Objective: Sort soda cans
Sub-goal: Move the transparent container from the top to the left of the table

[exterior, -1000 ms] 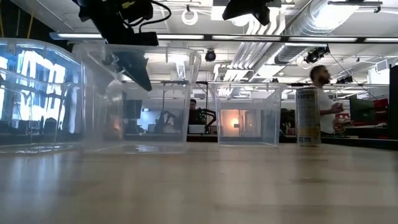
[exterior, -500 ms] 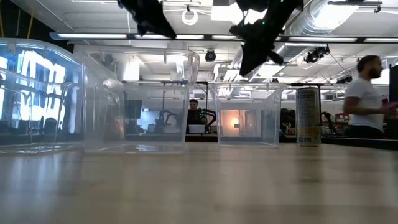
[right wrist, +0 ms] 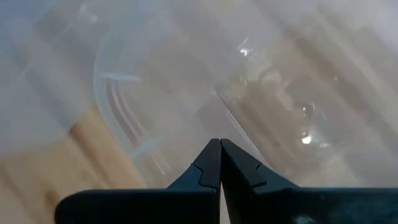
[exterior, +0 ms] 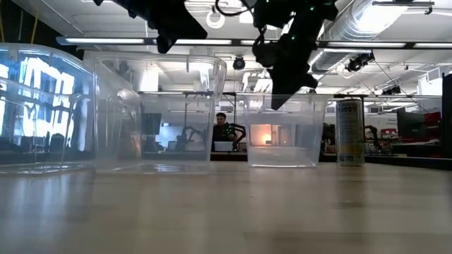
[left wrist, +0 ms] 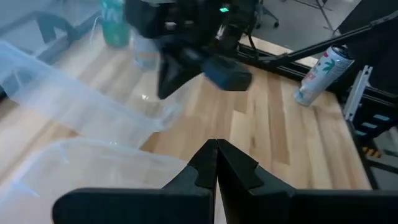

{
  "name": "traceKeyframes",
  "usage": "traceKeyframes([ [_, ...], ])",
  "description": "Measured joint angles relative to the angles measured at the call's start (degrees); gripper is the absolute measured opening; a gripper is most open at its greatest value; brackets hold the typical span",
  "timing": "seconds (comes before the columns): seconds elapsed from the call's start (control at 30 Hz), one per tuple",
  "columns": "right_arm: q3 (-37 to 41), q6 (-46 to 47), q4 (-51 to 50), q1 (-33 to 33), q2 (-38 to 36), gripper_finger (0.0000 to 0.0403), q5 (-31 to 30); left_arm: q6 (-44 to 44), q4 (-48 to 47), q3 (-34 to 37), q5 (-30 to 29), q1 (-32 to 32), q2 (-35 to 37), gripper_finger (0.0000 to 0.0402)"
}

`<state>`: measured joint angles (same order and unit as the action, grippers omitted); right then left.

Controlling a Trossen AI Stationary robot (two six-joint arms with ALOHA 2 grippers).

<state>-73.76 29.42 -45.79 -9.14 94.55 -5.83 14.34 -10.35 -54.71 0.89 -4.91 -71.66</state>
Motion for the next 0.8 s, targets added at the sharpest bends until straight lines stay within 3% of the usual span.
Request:
traceKeyframes([
  [0.5,0.0,14.7,-4.7,16.7,-4.5,0.0,4.3,1.4,1.4,0.6,-0.2,1.2,1.9,0.0],
  [0.7,-0.9,17.1,-2.9,18.9,-6.0,0.0,2.4,-3.3,-2.4,-1.4,-4.4,-0.4,6.3,0.0],
  [0.8,-3.1,15.5,-3.4,18.6,-7.5,0.0,-1.3,-9.4,-11.9,-7.1,-12.1,-2.5,9.1,0.0],
])
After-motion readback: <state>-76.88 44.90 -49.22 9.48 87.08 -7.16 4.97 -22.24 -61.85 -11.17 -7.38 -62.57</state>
